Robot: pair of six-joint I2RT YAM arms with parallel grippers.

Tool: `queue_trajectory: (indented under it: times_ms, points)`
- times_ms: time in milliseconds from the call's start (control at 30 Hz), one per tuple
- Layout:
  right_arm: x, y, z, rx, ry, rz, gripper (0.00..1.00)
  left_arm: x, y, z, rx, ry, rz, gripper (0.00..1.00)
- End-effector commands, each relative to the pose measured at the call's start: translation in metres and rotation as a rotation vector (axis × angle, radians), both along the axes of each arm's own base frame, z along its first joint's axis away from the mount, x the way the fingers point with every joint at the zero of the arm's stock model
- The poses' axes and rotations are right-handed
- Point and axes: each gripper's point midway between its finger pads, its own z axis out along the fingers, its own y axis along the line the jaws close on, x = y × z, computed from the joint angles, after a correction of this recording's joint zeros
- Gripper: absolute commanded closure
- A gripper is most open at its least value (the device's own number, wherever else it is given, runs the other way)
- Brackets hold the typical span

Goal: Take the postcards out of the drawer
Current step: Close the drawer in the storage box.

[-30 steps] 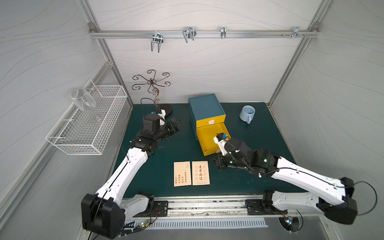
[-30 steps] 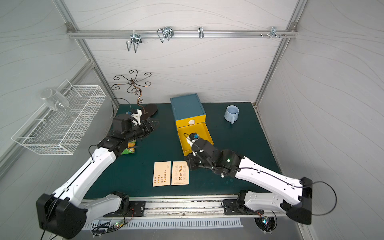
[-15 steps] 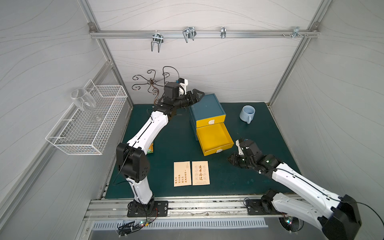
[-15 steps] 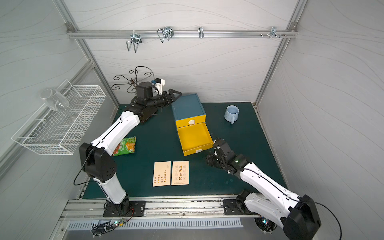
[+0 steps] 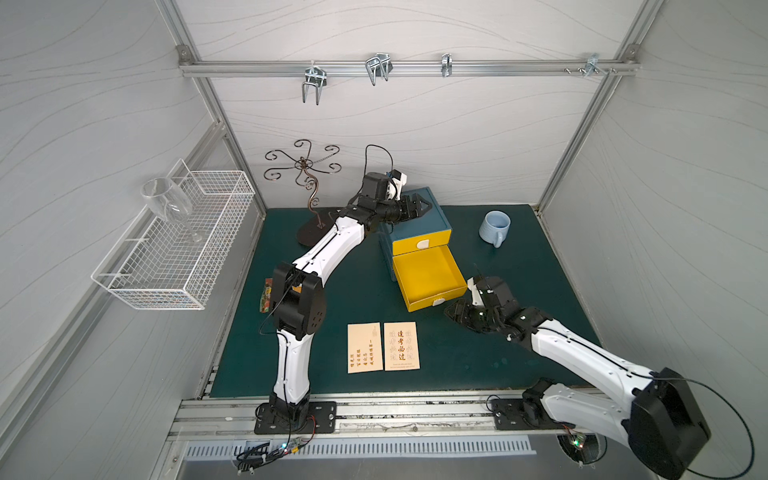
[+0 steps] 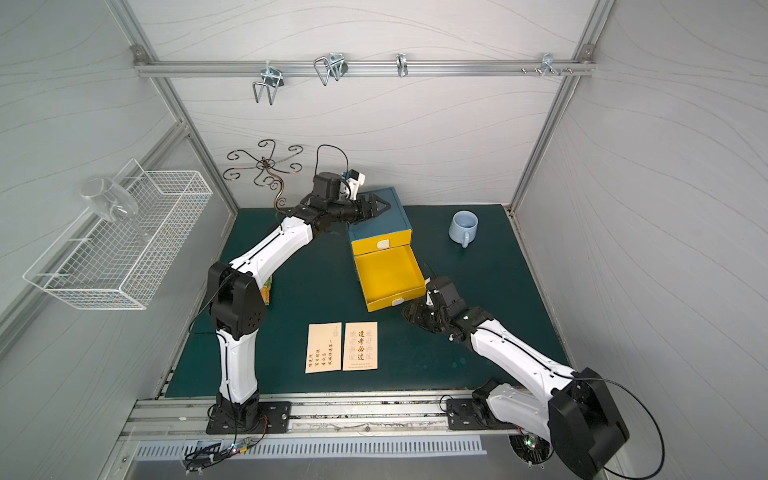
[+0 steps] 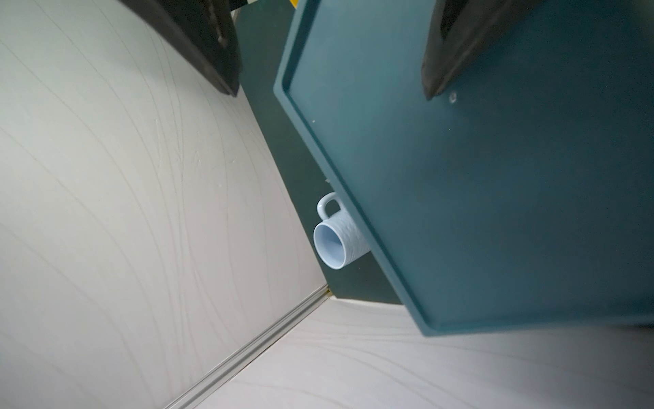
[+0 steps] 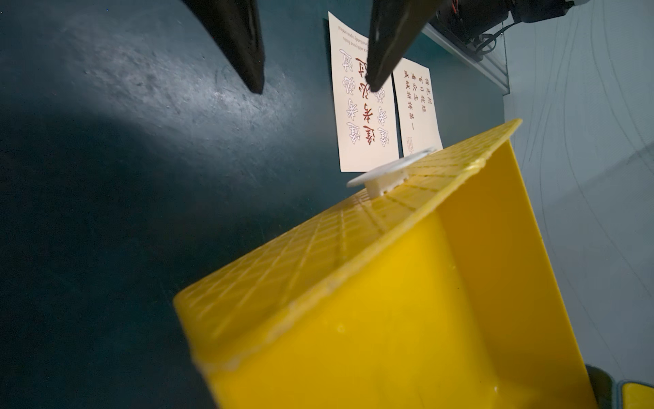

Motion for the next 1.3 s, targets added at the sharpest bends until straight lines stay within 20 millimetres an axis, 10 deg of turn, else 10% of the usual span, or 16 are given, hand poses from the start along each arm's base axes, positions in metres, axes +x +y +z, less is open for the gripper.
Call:
queue_trajectory:
  times_ms: [0,467,1267]
  points:
    - [0.014,0.006,0.006,0.044,-0.023,-0.019,0.51,0.000,-0.006,-0.018,0.038,0.010,-0.025,0.15]
    - [0.053,0.024,0.016,0.103,-0.067,-0.047,0.51,-0.020,-0.013,-0.077,0.094,0.132,-0.063,0.14]
    - [0.143,0.058,0.022,0.203,-0.112,-0.071,0.54,-0.046,-0.004,-0.096,0.132,0.171,-0.084,0.11]
